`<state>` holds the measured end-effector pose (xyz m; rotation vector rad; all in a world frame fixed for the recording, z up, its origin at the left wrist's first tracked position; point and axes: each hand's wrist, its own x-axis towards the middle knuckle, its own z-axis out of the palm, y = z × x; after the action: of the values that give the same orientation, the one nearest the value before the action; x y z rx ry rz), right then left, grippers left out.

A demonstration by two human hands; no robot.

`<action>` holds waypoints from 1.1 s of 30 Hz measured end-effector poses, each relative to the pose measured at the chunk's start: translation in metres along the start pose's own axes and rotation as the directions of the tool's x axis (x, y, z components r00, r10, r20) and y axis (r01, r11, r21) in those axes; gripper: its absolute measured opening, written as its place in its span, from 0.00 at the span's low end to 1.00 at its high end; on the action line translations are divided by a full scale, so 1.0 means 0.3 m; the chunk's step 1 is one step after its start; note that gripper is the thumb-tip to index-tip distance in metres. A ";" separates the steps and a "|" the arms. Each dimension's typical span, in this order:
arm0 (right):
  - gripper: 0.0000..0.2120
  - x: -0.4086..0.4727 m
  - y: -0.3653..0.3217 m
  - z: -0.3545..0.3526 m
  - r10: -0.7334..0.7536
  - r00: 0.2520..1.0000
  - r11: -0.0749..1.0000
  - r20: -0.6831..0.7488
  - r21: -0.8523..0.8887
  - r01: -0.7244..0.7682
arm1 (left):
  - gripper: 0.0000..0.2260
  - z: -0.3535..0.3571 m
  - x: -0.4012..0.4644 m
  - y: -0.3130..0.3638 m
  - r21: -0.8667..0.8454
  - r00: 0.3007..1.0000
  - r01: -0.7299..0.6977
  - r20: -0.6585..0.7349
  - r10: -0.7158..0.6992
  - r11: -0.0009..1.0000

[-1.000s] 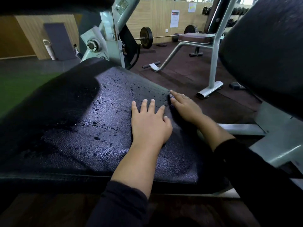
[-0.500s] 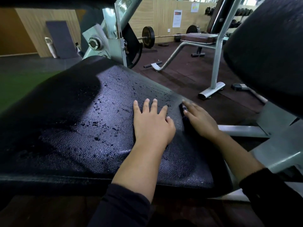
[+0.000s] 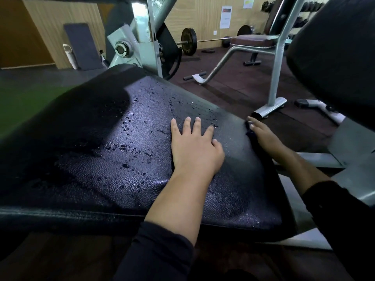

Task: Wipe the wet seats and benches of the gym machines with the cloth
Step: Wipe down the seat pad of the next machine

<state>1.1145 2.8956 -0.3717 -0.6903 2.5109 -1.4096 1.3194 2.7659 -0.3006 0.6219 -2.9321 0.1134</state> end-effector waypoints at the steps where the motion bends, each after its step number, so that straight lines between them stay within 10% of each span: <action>1: 0.21 -0.035 0.001 0.001 -0.013 1.000 1.000 -0.023 -0.009 0.013 | 0.24 0.000 0.000 0.001 0.001 1.000 0.001 -0.001 -0.001 1.000; 8: 0.21 -0.012 -0.154 0.118 -0.243 0.968 0.850 0.069 -0.465 0.247 | 0.24 0.003 0.003 0.007 0.015 1.000 0.013 -0.004 -0.013 1.000; 21: 0.21 -0.057 -0.083 0.040 -0.003 0.999 0.962 -0.046 -0.274 -0.010 | 0.24 -0.008 0.003 0.003 0.011 1.000 0.005 0.026 -0.005 1.000; 33: 0.23 -0.569 -0.207 0.153 -0.201 0.974 0.836 -0.101 -0.536 0.117 | 0.22 -0.038 -0.029 0.011 -0.167 0.996 -0.068 -0.060 0.059 0.984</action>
<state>1.3003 2.9147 -0.3555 -0.9294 3.0647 -0.8182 1.3272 2.7735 -0.2908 0.4920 -2.8695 -0.1085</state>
